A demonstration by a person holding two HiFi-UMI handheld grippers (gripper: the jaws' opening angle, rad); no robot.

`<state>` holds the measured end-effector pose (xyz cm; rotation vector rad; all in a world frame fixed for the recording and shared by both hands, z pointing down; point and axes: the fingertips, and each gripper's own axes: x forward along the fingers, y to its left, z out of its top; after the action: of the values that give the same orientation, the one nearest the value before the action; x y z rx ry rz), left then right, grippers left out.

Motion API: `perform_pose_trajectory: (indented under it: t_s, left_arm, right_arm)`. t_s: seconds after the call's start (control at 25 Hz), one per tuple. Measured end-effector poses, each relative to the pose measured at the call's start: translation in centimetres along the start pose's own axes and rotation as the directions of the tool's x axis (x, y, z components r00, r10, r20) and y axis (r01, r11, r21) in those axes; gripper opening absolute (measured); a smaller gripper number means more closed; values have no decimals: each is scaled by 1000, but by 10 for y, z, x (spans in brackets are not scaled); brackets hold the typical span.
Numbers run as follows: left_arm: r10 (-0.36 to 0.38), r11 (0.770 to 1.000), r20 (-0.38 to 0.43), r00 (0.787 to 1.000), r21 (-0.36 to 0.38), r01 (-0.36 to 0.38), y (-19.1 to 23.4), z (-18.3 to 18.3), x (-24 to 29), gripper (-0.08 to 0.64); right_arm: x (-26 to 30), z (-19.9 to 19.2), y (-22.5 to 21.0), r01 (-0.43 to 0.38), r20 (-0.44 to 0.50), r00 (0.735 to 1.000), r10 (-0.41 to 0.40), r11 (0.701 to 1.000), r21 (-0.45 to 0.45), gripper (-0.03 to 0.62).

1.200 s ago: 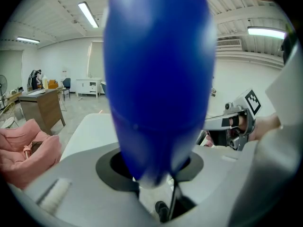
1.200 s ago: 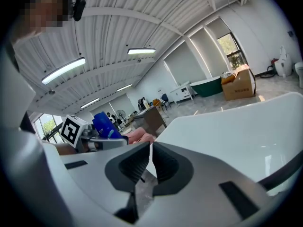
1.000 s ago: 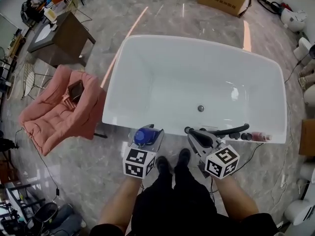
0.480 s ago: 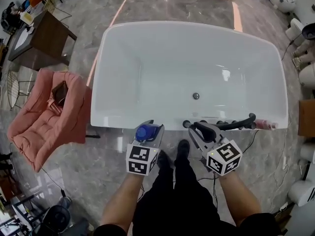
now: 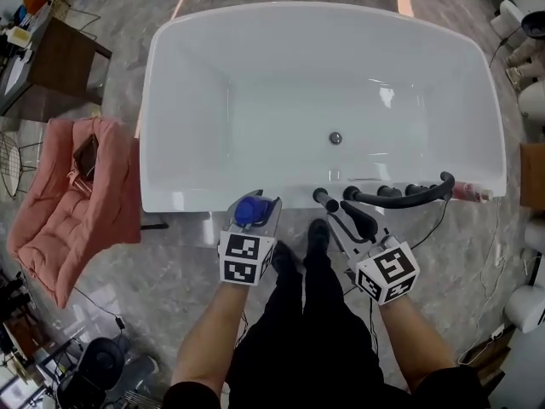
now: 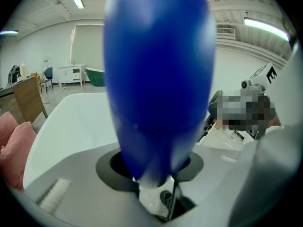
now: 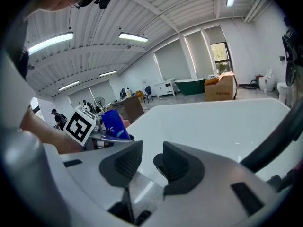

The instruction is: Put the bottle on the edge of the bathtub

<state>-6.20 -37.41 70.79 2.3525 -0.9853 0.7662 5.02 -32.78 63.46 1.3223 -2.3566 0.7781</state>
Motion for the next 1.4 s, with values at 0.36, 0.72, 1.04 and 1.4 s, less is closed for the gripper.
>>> perform_pose_trajectory:
  t_s: [0.36,0.72,1.04,1.4]
  left_arm:
    - [-21,1000,-24,1000,-1,21,0,-26,32,161]
    - [-28,1000,-40,999,-3,27,2,-51,53,161]
    - [-21,1000,-57,998,0,21,8,-75,66,161]
    - [-45,996,-26,999,70,47,0,-71,86,162]
  right_arm:
    - [-5,-37,-12,58,-18,998,-58,998,34,112]
    - [20,-81,10,4,-83,997,0,999,46,112]
    - [47,-91,31,-64,-99,993,66,998,26,112]
    - [51,-95,39,-87,-118,989,89,996,22,110]
